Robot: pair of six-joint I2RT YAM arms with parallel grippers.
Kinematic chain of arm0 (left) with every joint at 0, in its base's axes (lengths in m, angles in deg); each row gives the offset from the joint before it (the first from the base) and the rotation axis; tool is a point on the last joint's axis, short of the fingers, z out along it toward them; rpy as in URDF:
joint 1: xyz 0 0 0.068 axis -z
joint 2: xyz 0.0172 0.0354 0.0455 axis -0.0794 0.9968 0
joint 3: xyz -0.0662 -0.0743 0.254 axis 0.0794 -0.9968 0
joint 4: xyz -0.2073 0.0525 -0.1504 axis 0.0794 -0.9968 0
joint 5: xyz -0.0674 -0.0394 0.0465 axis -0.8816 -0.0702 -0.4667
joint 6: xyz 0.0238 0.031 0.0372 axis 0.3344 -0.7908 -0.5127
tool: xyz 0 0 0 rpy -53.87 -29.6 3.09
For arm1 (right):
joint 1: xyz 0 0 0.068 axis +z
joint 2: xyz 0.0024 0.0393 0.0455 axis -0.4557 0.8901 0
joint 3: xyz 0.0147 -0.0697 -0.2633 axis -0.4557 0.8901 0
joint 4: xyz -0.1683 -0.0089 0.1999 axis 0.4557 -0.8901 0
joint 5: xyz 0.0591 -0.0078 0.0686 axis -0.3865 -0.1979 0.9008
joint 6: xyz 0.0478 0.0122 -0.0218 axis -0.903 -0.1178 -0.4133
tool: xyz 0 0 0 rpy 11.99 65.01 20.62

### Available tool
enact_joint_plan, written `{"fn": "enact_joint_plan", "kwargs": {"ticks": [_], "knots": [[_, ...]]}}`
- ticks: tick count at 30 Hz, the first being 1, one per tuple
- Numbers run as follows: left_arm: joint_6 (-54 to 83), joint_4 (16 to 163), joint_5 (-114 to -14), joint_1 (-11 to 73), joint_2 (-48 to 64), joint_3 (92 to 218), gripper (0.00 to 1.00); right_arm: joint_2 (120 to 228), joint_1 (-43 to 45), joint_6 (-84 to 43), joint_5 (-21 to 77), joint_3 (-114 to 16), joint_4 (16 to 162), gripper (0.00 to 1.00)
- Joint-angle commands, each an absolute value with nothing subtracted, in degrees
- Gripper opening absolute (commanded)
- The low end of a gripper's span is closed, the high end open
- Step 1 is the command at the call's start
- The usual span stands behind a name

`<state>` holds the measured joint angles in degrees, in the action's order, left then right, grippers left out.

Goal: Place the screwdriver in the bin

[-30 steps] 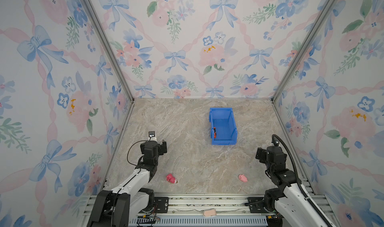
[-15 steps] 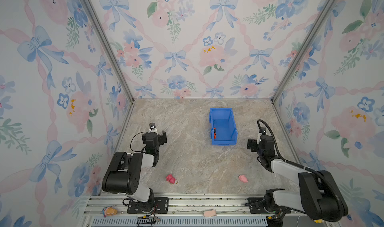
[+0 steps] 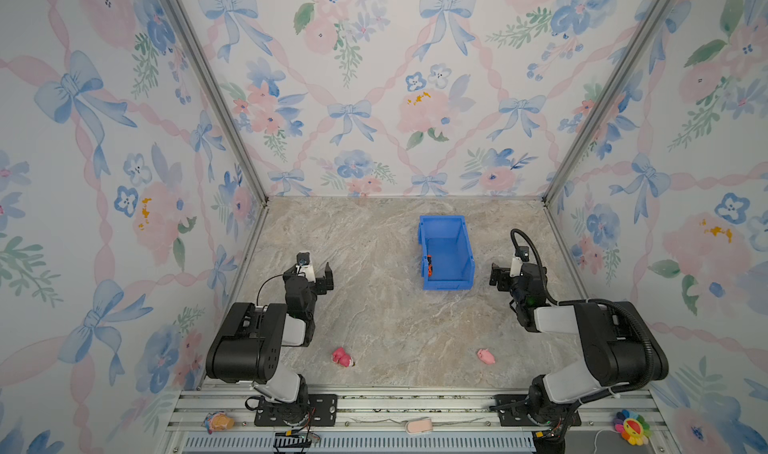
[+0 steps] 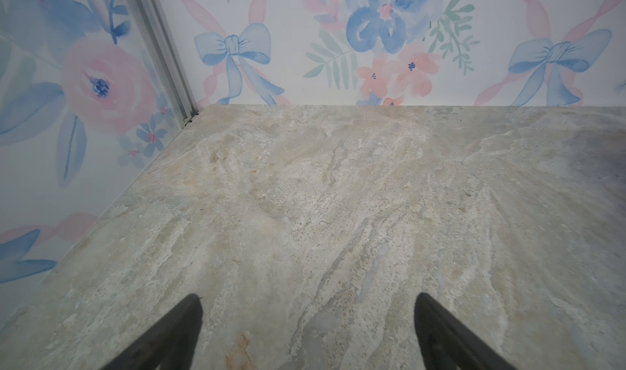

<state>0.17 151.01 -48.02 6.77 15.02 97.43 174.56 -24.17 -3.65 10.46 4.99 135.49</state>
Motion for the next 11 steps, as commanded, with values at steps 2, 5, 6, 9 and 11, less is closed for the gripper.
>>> {"fn": "enact_joint_plan", "kwargs": {"ticks": [2, 5, 6, 9, 11], "knots": [[-1.02, 153.05, -48.93, 6.71, 15.28, 97.18, 0.98, 174.51, -24.12, -2.83, 11.11, 5.09, 139.17, 0.97], [-1.12, 153.04, -48.71, 6.83, 15.28, 97.14, 0.98, 174.61, -24.20, -2.86, 11.07, 5.14, 139.36, 0.97], [-1.08, 152.97, -48.70, 6.82, 15.35, 97.30, 0.98, 174.63, -24.13, -2.87, 11.09, 5.12, 139.40, 0.97], [-1.21, 152.95, -49.18, 6.78, 15.44, 97.41, 0.98, 174.63, -24.06, -2.87, 11.10, 5.13, 139.34, 0.97], [-1.24, 152.93, -48.72, 6.92, 15.28, 97.21, 0.98, 174.56, -24.08, -2.78, 11.00, 5.19, 139.47, 0.97]]}}
